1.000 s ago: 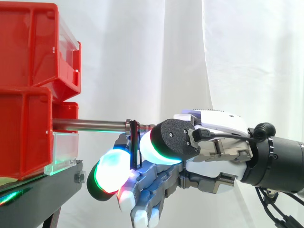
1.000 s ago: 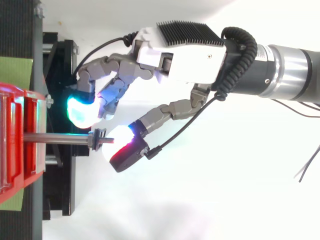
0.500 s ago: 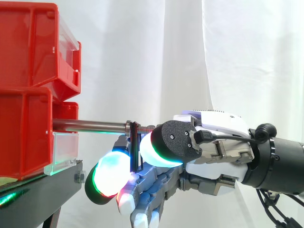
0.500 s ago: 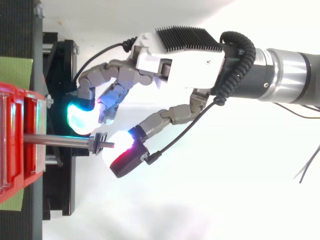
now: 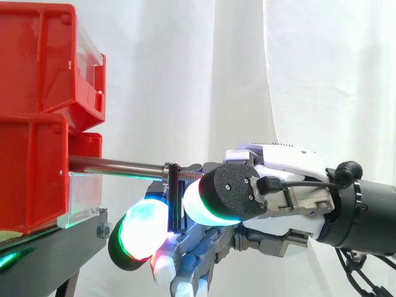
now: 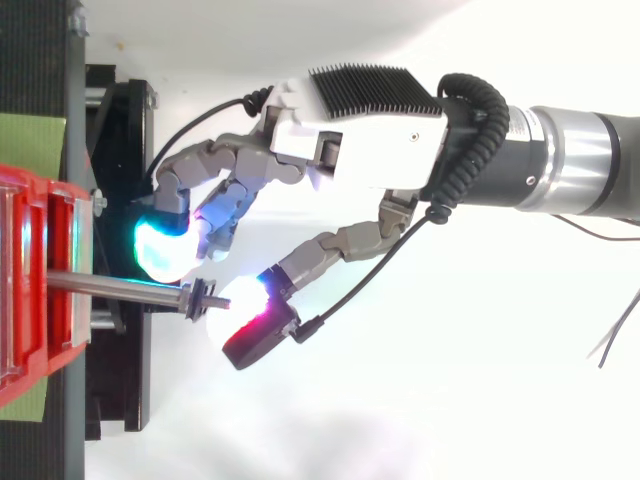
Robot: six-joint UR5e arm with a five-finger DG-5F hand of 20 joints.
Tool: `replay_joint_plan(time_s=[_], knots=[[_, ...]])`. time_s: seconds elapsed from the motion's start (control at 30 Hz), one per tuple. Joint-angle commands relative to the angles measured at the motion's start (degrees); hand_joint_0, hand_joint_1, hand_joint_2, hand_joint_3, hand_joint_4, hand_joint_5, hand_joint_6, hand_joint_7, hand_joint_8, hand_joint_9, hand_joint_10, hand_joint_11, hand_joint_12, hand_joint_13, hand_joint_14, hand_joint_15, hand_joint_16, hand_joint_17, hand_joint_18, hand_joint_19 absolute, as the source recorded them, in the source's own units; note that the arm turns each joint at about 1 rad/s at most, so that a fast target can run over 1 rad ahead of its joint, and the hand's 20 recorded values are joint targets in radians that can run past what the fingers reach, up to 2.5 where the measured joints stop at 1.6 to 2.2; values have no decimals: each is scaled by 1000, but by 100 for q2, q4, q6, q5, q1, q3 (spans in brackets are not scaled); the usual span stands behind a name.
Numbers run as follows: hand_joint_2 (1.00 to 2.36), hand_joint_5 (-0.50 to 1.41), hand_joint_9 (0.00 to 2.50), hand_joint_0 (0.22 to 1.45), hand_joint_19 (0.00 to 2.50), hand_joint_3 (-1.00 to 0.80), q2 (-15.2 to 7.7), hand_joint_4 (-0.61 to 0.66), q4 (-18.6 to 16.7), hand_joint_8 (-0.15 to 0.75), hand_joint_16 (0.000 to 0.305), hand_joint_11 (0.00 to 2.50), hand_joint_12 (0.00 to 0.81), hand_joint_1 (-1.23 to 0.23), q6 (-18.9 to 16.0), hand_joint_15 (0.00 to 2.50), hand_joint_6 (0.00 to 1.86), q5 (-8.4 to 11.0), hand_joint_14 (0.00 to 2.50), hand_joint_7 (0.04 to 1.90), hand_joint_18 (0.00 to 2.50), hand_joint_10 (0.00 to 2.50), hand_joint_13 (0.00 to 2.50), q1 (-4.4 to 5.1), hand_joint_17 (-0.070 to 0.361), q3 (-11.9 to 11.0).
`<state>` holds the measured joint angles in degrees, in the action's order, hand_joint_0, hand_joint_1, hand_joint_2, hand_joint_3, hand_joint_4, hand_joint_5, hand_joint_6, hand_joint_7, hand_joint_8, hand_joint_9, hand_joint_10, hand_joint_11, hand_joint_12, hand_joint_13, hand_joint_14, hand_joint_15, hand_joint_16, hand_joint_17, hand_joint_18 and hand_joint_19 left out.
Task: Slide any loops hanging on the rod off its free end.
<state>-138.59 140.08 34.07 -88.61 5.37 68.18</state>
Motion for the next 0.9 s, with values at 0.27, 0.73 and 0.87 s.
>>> replay_joint_plan(time_s=[0.27, 0.73, 0.87], knots=[[1001, -187, 925, 584, 487, -487, 7, 173, -122, 283, 43, 421, 272, -751, -32, 362, 744, 2, 13, 950, 1080, 13, 1175, 34, 97, 178], [1000, -186, 924, 610, 488, -496, -2, 164, -262, 279, 42, 410, 269, -785, -129, 366, 750, 11, 14, 943, 1088, 15, 1184, 43, 95, 178], [1000, -187, 925, 612, 485, -498, -2, 168, -262, 278, 42, 415, 268, -790, -129, 368, 760, 19, 14, 946, 1092, 13, 1189, 60, 95, 187]])
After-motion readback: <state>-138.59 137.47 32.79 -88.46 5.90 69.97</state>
